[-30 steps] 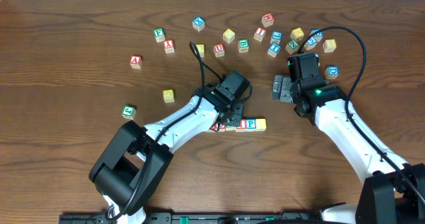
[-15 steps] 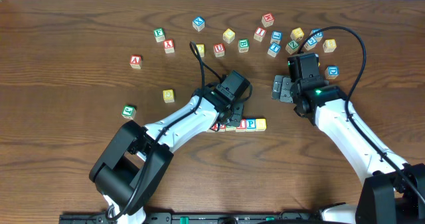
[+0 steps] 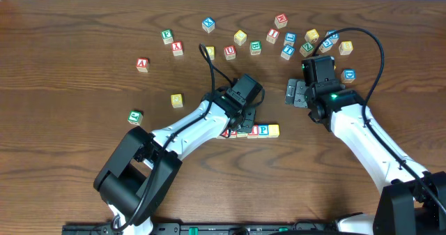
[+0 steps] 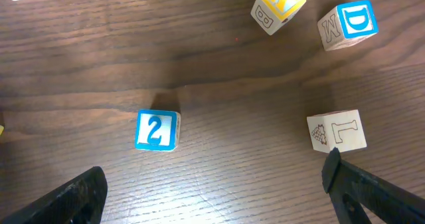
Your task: Spell out NEURIPS
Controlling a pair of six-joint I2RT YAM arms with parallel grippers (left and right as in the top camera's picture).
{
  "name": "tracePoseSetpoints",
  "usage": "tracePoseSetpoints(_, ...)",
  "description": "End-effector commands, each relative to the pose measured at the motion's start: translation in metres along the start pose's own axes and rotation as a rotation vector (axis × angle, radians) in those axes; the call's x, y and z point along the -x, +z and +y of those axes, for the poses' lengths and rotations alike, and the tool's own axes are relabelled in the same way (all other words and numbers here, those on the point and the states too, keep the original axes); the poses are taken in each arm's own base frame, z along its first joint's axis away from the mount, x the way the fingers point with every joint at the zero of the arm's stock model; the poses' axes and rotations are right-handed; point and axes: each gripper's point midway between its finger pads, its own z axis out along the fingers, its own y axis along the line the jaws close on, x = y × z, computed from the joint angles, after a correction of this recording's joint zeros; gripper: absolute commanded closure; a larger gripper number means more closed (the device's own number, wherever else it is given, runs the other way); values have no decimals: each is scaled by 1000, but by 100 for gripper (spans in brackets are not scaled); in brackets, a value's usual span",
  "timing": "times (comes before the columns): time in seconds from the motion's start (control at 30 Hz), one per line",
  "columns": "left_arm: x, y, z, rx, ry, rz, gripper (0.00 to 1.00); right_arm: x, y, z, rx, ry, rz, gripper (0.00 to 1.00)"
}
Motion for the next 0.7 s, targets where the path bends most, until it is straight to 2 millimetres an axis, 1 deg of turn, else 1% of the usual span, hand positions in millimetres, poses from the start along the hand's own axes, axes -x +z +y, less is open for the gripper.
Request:
tracePoseSetpoints(0.0,3,2,-2,3,3,4,92,8,-2,-3,-14,-3,-18,1)
tracePoseSetpoints(0.4,3,2,-2,3,0,2,92,8,-2,-3,-14,-3,-18,1)
tracePoseSetpoints(0.67,7,2,-3,0,19,-13,93,8,-2,-3,-14,-3,-18,1)
